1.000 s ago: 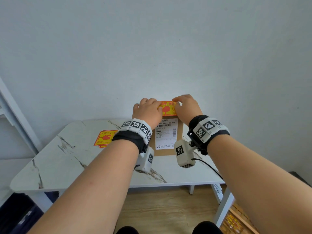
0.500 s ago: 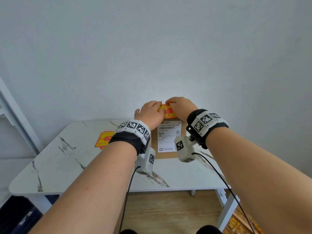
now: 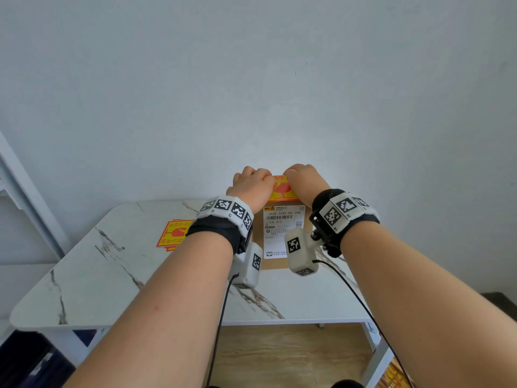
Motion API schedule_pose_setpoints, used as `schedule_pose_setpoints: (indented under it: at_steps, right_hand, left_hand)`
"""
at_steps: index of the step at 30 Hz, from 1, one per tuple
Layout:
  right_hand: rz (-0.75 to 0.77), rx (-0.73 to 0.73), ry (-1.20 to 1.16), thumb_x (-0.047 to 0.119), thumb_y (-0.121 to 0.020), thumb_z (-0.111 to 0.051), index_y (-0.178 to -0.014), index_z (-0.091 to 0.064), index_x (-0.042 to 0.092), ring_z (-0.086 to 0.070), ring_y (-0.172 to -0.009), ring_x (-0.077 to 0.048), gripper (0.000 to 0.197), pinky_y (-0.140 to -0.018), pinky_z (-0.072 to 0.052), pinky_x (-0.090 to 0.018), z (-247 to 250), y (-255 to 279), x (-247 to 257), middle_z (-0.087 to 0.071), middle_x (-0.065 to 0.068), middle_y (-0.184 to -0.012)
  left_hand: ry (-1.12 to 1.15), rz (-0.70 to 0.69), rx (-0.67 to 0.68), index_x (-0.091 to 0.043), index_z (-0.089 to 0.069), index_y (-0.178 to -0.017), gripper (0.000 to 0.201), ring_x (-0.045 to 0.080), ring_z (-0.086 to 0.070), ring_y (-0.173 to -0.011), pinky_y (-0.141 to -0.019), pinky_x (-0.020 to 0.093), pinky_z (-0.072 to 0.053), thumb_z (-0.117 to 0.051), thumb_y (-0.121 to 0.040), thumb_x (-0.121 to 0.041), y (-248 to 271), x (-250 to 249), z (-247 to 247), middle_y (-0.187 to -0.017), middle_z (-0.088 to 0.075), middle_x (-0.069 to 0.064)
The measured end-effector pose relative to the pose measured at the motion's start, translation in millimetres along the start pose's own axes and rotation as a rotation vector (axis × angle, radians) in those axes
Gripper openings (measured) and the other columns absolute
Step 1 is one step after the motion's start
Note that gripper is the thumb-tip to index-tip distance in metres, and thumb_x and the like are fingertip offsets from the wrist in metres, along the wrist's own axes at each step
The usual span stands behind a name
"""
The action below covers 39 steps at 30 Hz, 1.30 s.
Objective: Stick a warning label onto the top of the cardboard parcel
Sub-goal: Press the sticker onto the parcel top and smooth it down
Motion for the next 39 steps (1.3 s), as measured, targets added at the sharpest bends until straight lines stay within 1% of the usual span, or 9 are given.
schedule_pose_setpoints:
  at_steps: [2, 8, 10, 13, 15, 20, 26, 34, 39]
  right_hand:
    - [-0.085, 0.005, -0.075, 0.016, -0.097, -0.036, -0.087, -0.054, 0.016, -0.047, -0.124, -0.034, 0.021, -0.099, -0.041, -0.042, 0.7, 0.5, -4.1, -0.051, -0.02, -0.13]
    - [-0.149, -0.001, -0.251, 0.028, -0.086, -0.036, -0.093, -0.05, 0.02, -0.053, -0.085, -0.028, 0.018, -0.058, -0.033, -0.03, -0.9, 0.2, -13.7, -0.056, -0.004, -0.089]
    - [-0.122, 0.008, -0.28, 0.026, -0.088, -0.036, -0.078, -0.043, 0.029, -0.048, -0.09, -0.025, 0.013, -0.065, -0.035, -0.03, 0.7, 4.7, -14.8, -0.047, 0.004, -0.08]
    - [-0.03, -0.04, -0.287, 0.024, -0.094, -0.043, -0.133, -0.05, 0.024, -0.055, -0.116, -0.025, 0.039, -0.087, -0.04, -0.029, 8.6, 16.0, -19.3, -0.056, -0.002, -0.124]
    - [0.088, -0.133, -0.254, 0.023, -0.096, -0.048, -0.137, -0.051, 0.02, -0.053, -0.122, -0.021, 0.042, -0.09, -0.039, -0.024, 16.8, 28.5, -18.0, -0.051, -0.006, -0.139]
    - [0.244, -0.29, -0.302, 0.028, -0.093, -0.058, -0.112, -0.069, 0.015, -0.055, -0.101, -0.008, 0.026, -0.076, -0.036, -0.009, 18.2, 55.7, -22.8, -0.062, 0.003, -0.121]
    - [0.256, -0.169, -0.384, 0.044, -0.091, -0.059, -0.132, -0.059, 0.025, -0.049, -0.123, -0.005, 0.046, -0.099, -0.036, -0.019, 8.0, 66.3, -33.9, -0.045, 0.013, -0.148]
    - [0.272, -0.118, -0.397, 0.044, -0.087, -0.065, -0.135, -0.057, 0.024, -0.048, -0.132, -0.012, 0.053, -0.112, -0.04, -0.037, 6.2, 62.0, -37.9, -0.043, 0.01, -0.151]
    - [0.284, -0.051, -0.488, 0.03, -0.088, -0.067, -0.134, -0.058, 0.019, -0.049, -0.128, -0.009, 0.048, -0.106, -0.041, -0.023, 10.0, 58.9, -41.6, -0.042, 0.008, -0.151]
  left_hand:
    - [0.023, 0.023, 0.014, -0.027, -0.045, -0.136, 0.043, 0.025, -0.032, -0.132, -0.107, 0.039, -0.03, -0.025, -0.097, -0.029, -1.7, 1.3, -0.4, -0.138, -0.04, 0.004]
    - [-0.057, 0.036, -0.008, -0.025, -0.042, -0.14, 0.047, 0.025, -0.037, -0.131, -0.104, 0.039, -0.034, -0.023, -0.098, -0.035, 1.3, 2.2, -1.0, -0.139, -0.04, 0.005]
    - [-0.167, -0.022, -0.126, -0.025, -0.041, -0.143, 0.05, 0.024, -0.04, -0.131, -0.104, 0.041, -0.038, -0.025, -0.097, -0.036, 6.8, -1.7, 3.9, -0.142, -0.041, 0.003]
    - [-0.156, -0.142, -0.361, -0.023, -0.056, -0.131, 0.042, 0.02, -0.046, -0.124, -0.098, 0.038, -0.044, -0.033, -0.098, -0.03, 16.2, -9.4, 14.7, -0.133, -0.052, 0.001]
    - [-0.083, -0.165, -0.415, -0.022, -0.066, -0.12, 0.037, 0.019, -0.046, -0.122, -0.097, 0.036, -0.045, -0.036, -0.097, -0.022, 20.7, -8.3, 15.1, -0.126, -0.056, 0.0]
    - [-0.004, -0.225, -0.307, -0.018, -0.054, -0.137, 0.042, 0.017, -0.034, -0.135, -0.111, 0.028, -0.029, -0.033, -0.102, -0.029, 35.8, 2.7, 0.8, -0.142, -0.047, 0.0]
    - [0.007, -0.183, -0.115, -0.018, -0.022, -0.154, 0.058, 0.016, -0.009, -0.152, -0.123, 0.033, -0.009, -0.027, -0.102, -0.043, 38.8, 10.8, -11.5, -0.163, -0.016, -0.002]
    - [-0.039, -0.209, -0.07, -0.018, -0.018, -0.154, 0.065, 0.013, -0.005, -0.152, -0.123, 0.036, -0.014, -0.03, -0.099, -0.05, 37.6, 14.4, -10.6, -0.164, -0.009, -0.002]
    - [-0.044, -0.217, -0.091, -0.019, -0.021, -0.153, 0.068, 0.015, -0.013, -0.151, -0.122, 0.039, -0.021, -0.036, -0.096, -0.053, 36.8, 15.8, -11.4, -0.163, -0.014, -0.002]
Point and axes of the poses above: each hand's wrist, its own y-axis away from the middle knuckle, its own z-axis out of the back of the hand, x = y × z, the point moved 6 cm from there along -y, towards the middle knuckle
